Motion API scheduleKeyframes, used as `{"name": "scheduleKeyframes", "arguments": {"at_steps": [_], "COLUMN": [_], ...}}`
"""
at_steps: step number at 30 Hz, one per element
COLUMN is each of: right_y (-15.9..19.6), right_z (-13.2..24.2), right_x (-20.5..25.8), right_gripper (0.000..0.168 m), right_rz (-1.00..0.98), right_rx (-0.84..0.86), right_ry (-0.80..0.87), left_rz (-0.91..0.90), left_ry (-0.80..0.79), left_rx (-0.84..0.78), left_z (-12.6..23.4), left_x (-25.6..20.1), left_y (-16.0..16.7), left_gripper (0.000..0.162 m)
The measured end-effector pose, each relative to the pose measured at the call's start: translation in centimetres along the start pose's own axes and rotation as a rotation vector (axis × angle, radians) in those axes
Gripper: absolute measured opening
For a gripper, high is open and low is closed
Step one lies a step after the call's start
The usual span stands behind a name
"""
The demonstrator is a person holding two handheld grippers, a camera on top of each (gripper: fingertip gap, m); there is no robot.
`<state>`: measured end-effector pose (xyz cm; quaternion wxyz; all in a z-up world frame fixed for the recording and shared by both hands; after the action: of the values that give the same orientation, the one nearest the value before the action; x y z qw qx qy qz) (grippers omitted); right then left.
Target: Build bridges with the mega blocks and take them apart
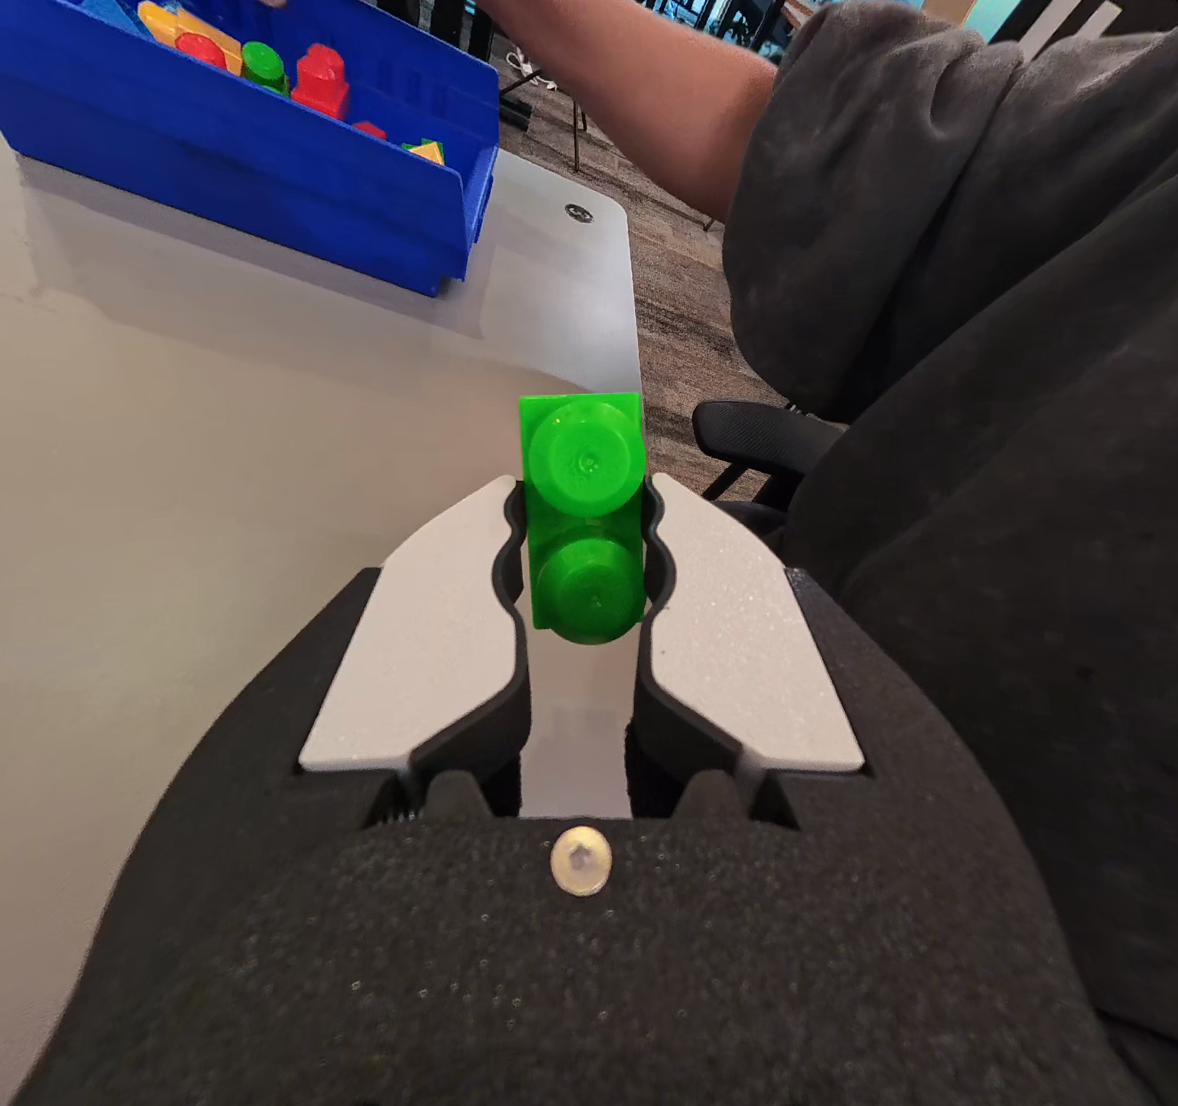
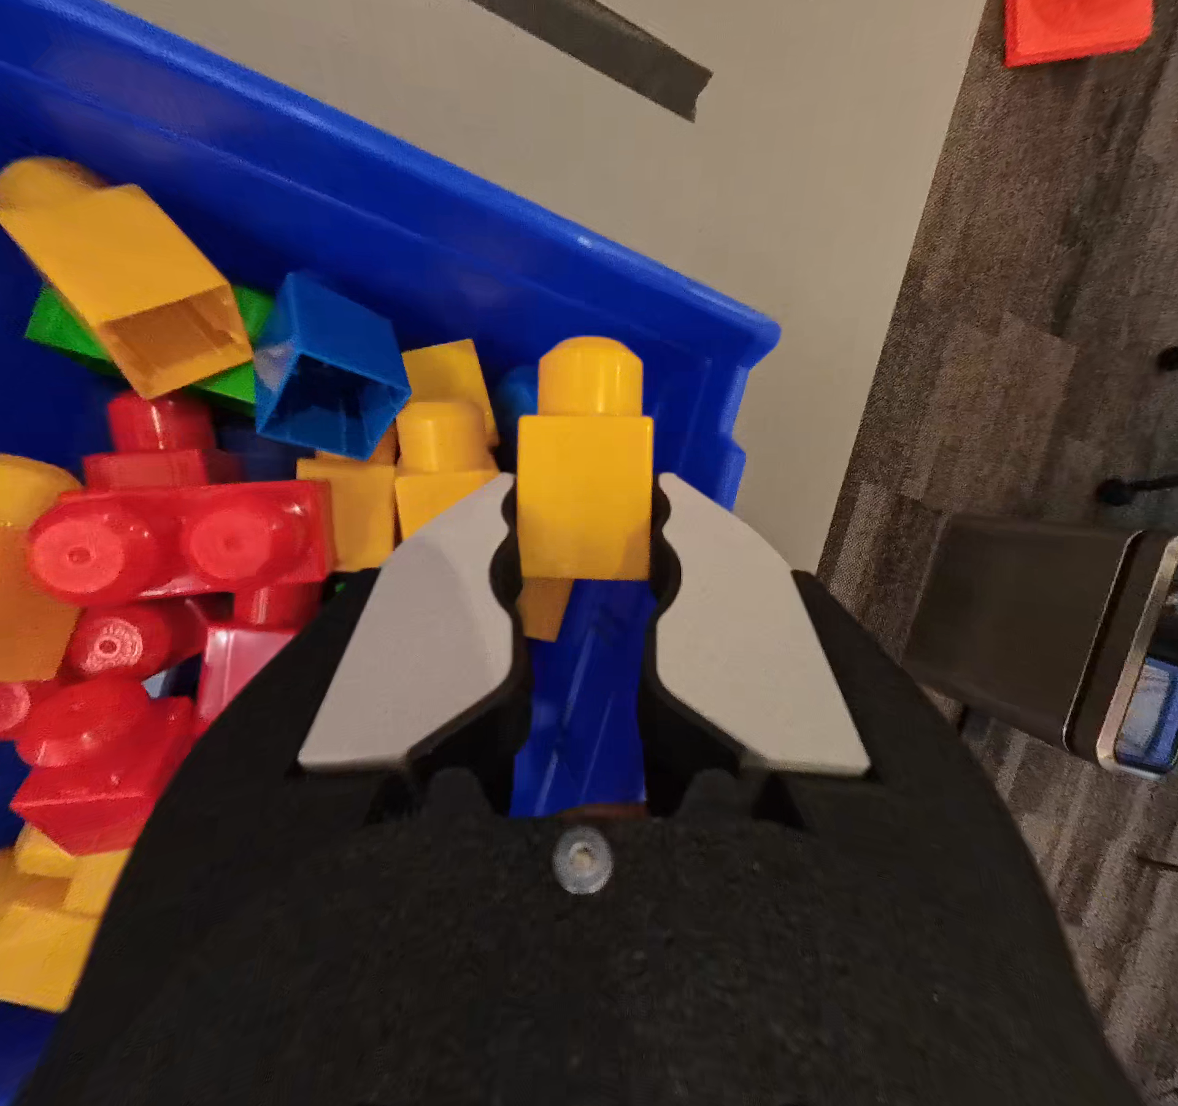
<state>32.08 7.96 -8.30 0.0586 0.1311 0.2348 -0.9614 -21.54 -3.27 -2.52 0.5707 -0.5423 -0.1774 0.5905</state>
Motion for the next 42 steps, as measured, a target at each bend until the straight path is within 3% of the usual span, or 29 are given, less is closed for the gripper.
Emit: {"name": "scheduleKeyframes", "arguments": {"at_steps": [4, 6, 8, 10, 12, 15, 18, 21, 25, 28, 34, 42], "right_y": [-0.4, -0.3, 0.0, 0.4, 1.1, 4.8, 10.4, 12.6, 12.5, 12.7, 13.0, 13.2], "right_z": [-0.4, -0.1, 1.7, 5.4, 10.0, 14.5, 14.3, 15.8, 15.7, 16.1, 17.0, 16.8], "right_x": [0.0, 0.1, 0.0, 1.5, 6.6, 19.0, 29.2, 33.2, 34.9, 34.8, 34.2, 33.9], "right_gripper": [0.039, 0.048, 0.051, 0.053, 0.048, 0.046, 0.045, 0.044, 0.045, 0.045, 0.044, 0.043], "right_rz": [-0.01, 0.0, 0.004, -0.047, -0.13, -0.237, -0.35, -0.42, -0.19, -0.173, -0.228, -0.191], "right_rx": [0.06, 0.069, 0.037, -0.109, -0.405, -0.809, -0.866, -0.916, -0.888, -0.917, -0.928, -0.907], "right_ry": [0.018, 0.015, 0.065, 0.073, -0.065, -0.48, -0.729, -0.831, -0.656, -0.639, -0.69, -0.642], "left_rz": [-0.004, -0.004, -0.002, 0.011, 0.026, 0.086, 0.152, 0.188, 0.249, 0.291, 0.323, 0.309], "left_ry": [-0.013, -0.014, -0.019, -0.041, -0.089, -0.173, -0.306, -0.49, -0.624, -0.66, -0.684, -0.707], "left_rx": [0.018, 0.017, 0.012, 0.016, 0.032, 0.063, 0.143, 0.289, 0.483, 0.598, 0.636, 0.64], "left_z": [-0.2, -0.2, -0.1, -0.1, 0.0, -0.1, -0.4, -0.9, -3.4, -5.6, -8.3, -9.3], "left_x": [0.1, 0.1, 0.2, 0.5, 1.2, 2.9, 5.1, 7.7, 10.8, 13.2, 15.7, 16.4], "left_y": [0.2, 0.2, 0.2, 0.3, 0.6, 1.2, 2.1, 2.7, 2.2, 1.9, 1.6, 2.6], "left_gripper": [0.034, 0.034, 0.034, 0.034, 0.034, 0.034, 0.034, 0.034, 0.034, 0.034, 0.034, 0.034]}}
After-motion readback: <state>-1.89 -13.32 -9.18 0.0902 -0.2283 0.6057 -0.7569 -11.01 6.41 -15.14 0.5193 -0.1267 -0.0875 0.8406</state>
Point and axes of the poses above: each gripper's, where its closed fingertips meet, z back along the fingers, y out of its underside, x = y × z across the jaws, the point moved 4 cm from there along z, back along the fingers, and after that the axes turned 4 degrees about z, right-handed, at the moved point
